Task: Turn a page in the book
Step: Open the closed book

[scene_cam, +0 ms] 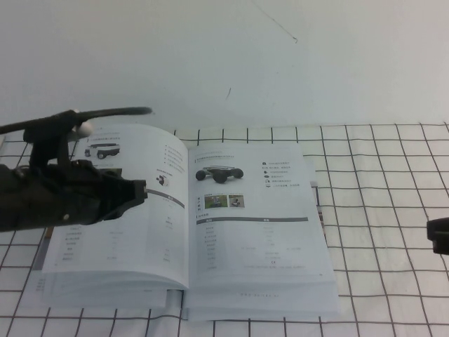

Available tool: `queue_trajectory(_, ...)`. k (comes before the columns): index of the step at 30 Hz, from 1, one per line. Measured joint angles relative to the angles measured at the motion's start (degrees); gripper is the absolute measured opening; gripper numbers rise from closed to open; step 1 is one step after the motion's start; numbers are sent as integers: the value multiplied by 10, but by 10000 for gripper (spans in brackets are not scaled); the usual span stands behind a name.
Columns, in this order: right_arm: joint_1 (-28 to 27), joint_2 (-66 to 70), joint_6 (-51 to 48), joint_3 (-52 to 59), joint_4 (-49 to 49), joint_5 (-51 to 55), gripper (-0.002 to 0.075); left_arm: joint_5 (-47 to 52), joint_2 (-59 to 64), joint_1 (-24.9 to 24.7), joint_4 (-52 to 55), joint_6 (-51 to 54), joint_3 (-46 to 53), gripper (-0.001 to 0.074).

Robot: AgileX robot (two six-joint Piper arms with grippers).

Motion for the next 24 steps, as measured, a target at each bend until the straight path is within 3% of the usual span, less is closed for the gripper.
queue_trajectory(10, 0, 88, -364, -30, 262, 14, -1, -4, 92, 0, 87, 5, 0, -2)
queue_trajectory(17, 0, 232, -391, -168, 274, 159, -1, -4, 111, 2, 211, -52, 0, -2)
queue_trajectory(24, 1, 358, -362, -242, 252, 165, 0, 13, 131, 38, 282, -162, -1, -2)
